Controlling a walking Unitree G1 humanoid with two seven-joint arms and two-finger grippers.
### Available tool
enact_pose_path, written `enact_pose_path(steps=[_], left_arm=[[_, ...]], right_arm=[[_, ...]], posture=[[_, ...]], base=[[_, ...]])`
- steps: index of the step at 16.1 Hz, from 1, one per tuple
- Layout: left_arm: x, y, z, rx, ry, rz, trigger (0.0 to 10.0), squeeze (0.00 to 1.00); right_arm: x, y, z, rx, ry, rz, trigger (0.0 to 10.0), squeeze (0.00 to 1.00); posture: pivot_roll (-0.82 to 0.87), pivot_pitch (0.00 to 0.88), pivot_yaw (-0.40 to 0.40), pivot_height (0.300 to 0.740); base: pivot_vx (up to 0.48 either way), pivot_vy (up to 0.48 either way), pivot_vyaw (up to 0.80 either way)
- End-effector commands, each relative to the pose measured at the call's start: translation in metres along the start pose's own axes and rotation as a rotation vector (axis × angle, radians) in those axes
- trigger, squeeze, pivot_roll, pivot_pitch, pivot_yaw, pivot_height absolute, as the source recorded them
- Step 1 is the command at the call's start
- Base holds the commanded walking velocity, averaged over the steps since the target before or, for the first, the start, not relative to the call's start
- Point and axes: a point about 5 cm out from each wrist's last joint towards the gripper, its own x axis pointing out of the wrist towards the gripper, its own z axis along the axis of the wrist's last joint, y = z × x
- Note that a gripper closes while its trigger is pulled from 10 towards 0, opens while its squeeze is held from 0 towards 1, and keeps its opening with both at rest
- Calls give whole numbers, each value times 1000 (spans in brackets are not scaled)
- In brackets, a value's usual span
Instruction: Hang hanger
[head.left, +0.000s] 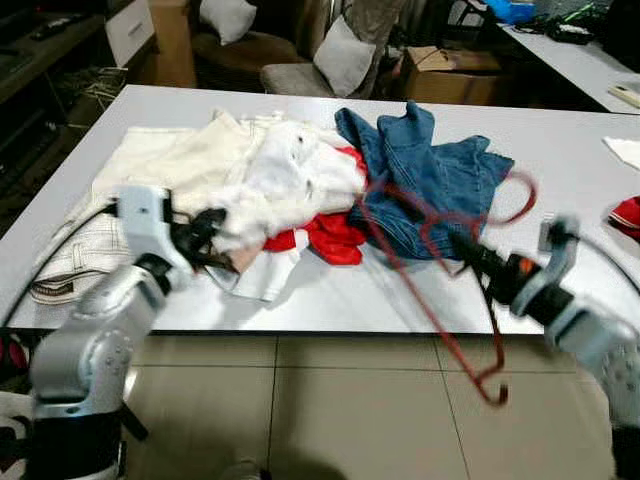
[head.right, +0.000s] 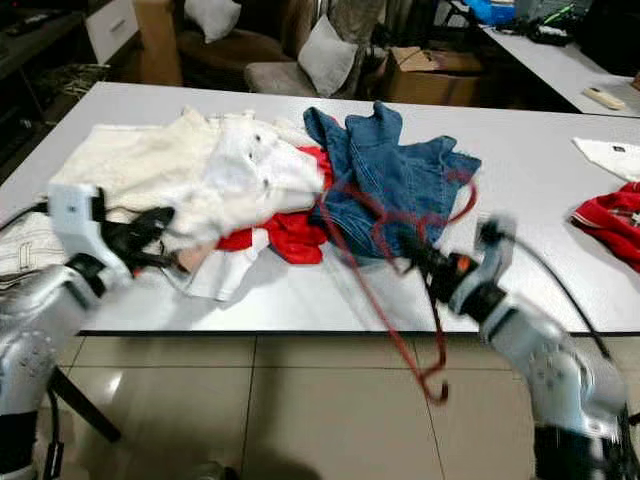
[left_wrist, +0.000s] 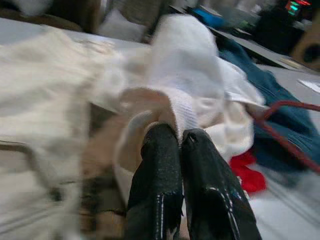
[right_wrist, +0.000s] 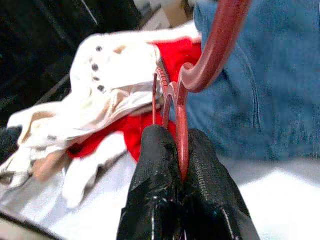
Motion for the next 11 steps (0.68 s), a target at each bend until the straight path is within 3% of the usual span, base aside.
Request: enact_pose_path(steps=[1,4,11], left_arm=[[0,-13,-7,17,50,-82,0,0],[-3,-30,-13,83,102,-245,0,0],[-18,-37,-13,135,136,-355,0,0]], right_arm=[[1,7,3,4,-1,26,10000,0],[11,14,-9,92,15,74,10000,0],[26,18,-21,258,16,146,10000,0]], posture=[[-78,0,-15,740],[-75,0,-18,740],[-36,0,-44,740]], base=[[0,0,0],[0,0,0],[0,0,0]])
